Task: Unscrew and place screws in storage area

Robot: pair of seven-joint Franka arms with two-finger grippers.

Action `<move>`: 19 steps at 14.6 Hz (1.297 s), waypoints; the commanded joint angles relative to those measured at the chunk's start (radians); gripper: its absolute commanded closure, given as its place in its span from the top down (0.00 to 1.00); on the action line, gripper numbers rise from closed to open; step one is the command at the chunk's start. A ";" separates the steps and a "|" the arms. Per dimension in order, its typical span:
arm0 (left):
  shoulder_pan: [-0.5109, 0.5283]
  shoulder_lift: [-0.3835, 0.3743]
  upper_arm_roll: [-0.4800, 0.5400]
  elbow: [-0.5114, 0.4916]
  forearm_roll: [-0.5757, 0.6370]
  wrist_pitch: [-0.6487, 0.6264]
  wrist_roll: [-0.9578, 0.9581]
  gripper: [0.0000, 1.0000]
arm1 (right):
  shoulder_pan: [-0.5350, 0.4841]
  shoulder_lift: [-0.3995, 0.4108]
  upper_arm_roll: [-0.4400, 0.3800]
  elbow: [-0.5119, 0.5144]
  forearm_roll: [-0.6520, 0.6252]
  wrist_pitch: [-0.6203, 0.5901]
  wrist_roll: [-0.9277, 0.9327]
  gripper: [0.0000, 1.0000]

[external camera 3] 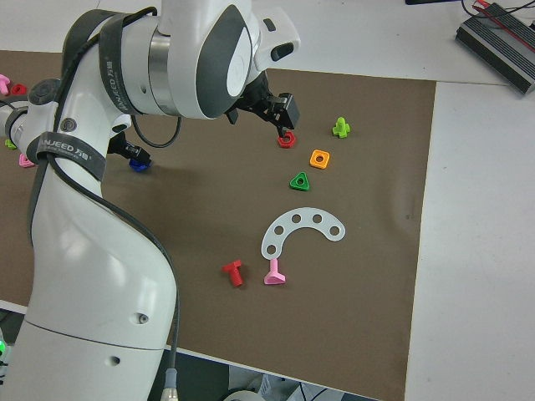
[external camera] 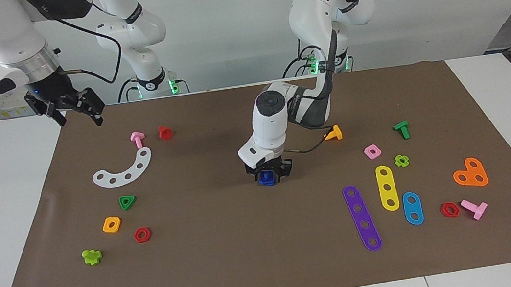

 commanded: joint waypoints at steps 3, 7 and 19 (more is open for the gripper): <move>-0.019 -0.004 0.017 -0.011 0.024 -0.016 0.000 0.69 | -0.005 -0.020 0.002 -0.020 0.012 0.001 -0.015 1.00; -0.017 -0.004 0.017 -0.002 0.026 -0.041 0.000 0.58 | -0.005 -0.020 0.002 -0.020 0.012 0.001 -0.015 1.00; -0.016 -0.004 0.017 0.021 0.024 -0.079 0.000 0.42 | -0.005 -0.020 0.002 -0.020 0.012 0.001 -0.014 1.00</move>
